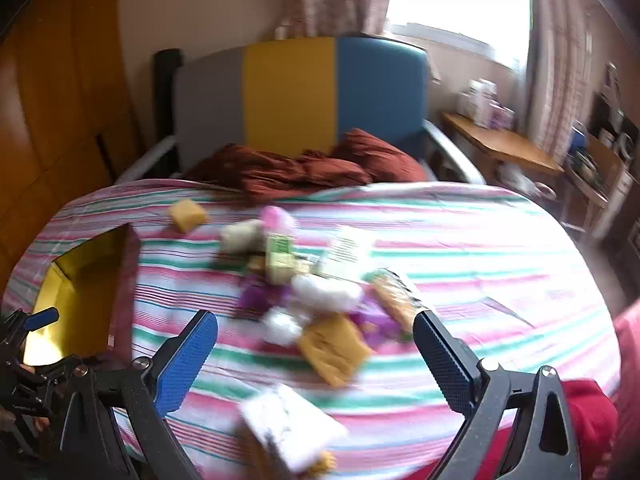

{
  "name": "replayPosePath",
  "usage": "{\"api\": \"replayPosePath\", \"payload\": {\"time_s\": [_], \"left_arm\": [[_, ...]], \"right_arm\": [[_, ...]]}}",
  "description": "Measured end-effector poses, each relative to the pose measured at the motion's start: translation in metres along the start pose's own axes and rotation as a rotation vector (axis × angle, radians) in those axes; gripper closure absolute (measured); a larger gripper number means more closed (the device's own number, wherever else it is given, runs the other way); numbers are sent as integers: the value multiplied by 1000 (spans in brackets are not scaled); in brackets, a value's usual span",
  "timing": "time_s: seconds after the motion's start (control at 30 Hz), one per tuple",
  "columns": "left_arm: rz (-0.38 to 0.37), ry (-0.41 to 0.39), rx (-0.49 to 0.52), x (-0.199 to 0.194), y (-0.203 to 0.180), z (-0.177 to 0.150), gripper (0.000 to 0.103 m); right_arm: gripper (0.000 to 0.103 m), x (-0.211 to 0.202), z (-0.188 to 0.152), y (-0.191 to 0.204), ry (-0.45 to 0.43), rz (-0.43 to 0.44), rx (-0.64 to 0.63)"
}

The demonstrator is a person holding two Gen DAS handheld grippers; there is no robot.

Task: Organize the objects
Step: 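Grasp the white sponge with the left tool while the right tool grasps the yellow sock bundle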

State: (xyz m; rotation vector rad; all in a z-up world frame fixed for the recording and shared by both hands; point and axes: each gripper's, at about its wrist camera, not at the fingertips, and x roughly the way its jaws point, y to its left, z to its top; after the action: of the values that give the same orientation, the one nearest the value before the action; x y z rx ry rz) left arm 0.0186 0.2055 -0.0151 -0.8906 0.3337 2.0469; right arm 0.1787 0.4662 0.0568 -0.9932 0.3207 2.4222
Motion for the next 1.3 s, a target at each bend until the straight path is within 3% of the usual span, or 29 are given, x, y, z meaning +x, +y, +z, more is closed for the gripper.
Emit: {"api": "replayPosePath", "payload": {"time_s": [0.3,0.37,0.43,0.53,0.63,0.9,1.07,1.1,1.13,1.17,1.3], "left_arm": [[-299,125,148,48,-83,30,0],[-329,131,185,51,-99,30,0],[-368,122,298,58,-122,30,0],[-421,181,406,73,-141,31,0],[-488,208,453,87,-152,36,0],[-581,267,594,121,-194,38,0],[-664,348,573,149,-206,40,1],[-670,361,558,153,-205,40,4],[-679,373,537,155,-202,39,18],[-691,388,508,158,-198,40,24],[-696,360,370,151,-169,46,25]], "right_arm": [[3,-17,-23,-48,43,-39,54],[3,-20,-26,-55,39,-40,72],[3,-21,-27,-60,40,-37,84],[3,-20,-30,-63,47,-28,86],[3,-18,-33,-67,51,-28,100],[3,-12,-36,-86,70,-52,150],[3,-6,-38,-97,82,-58,183],[3,-4,-38,-98,84,-58,185],[3,-2,-38,-99,86,-56,185],[3,-1,-38,-100,88,-55,185],[3,3,-37,-97,90,-42,179]]}}
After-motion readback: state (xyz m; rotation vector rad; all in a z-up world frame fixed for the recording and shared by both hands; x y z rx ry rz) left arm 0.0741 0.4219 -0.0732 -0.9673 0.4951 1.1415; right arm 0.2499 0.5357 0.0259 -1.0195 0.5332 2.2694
